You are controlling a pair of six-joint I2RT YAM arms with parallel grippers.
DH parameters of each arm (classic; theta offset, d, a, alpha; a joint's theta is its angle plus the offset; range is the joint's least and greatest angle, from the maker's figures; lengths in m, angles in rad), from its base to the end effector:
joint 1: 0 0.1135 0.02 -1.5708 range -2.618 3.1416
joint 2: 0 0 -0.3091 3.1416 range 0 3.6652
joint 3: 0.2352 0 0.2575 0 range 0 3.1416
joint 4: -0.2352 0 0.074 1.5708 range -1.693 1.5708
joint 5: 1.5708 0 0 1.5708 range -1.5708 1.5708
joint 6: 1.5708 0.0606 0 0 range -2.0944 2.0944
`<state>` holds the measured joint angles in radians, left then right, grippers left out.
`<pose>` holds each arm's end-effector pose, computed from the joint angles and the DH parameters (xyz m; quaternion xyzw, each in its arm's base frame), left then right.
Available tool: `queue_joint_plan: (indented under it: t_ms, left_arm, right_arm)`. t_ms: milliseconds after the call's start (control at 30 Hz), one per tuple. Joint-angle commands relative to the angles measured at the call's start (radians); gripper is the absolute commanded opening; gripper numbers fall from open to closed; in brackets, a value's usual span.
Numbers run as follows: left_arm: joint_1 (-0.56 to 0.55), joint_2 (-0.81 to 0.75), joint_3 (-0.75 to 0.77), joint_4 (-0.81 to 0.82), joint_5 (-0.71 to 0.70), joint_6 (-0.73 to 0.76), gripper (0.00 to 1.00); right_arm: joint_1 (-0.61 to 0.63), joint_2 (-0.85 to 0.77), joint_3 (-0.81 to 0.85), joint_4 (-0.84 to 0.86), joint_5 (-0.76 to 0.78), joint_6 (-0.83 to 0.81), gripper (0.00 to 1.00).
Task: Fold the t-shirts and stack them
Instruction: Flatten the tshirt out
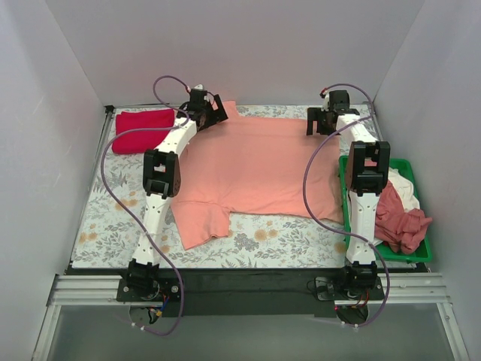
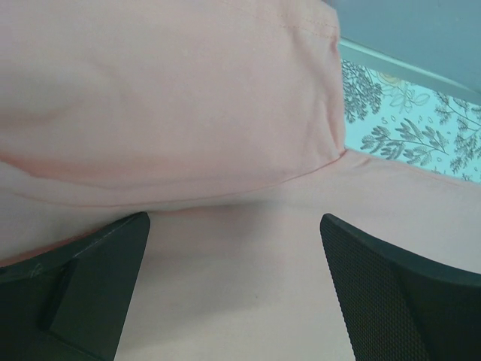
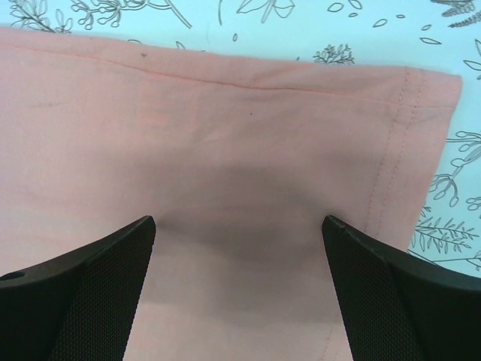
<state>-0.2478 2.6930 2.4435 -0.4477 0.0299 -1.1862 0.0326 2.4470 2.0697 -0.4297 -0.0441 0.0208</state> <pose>0.6386 -0.1634 0.1575 -0.4040 0.8110 -0.2882 0.3099 0.6050 0.0224 0.1777 -0.0137 0.9277 0.0304 0.3719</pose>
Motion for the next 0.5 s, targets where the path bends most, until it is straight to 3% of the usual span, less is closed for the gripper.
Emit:
queue_joint_plan:
  t_ms: [0, 267, 400, 467]
  left_arm:
    - [0.068, -0.002, -0.012, -0.051, -0.06, 0.011, 0.98]
    - [0.056, -0.24, -0.141, -0.082, -0.041, 0.072, 0.98]
    - [0.001, -0.44, -0.225, -0.143, -0.088, 0.07, 0.98]
    - [-0.019, -0.525, -0.348, -0.196, -0.123, 0.03, 0.98]
  right_arm:
    - [-0.005, -0.054, 0.017, -0.061, -0.092, -0.018, 0.98]
    - [0.035, -0.285, -0.115, -0.086, -0.109, 0.004, 0.98]
    - [0.046, -0.455, -0.331, -0.083, -0.082, 0.069, 0.98]
    - [0.052, -0.581, -0.443, -0.063, -0.071, 0.091, 0.98]
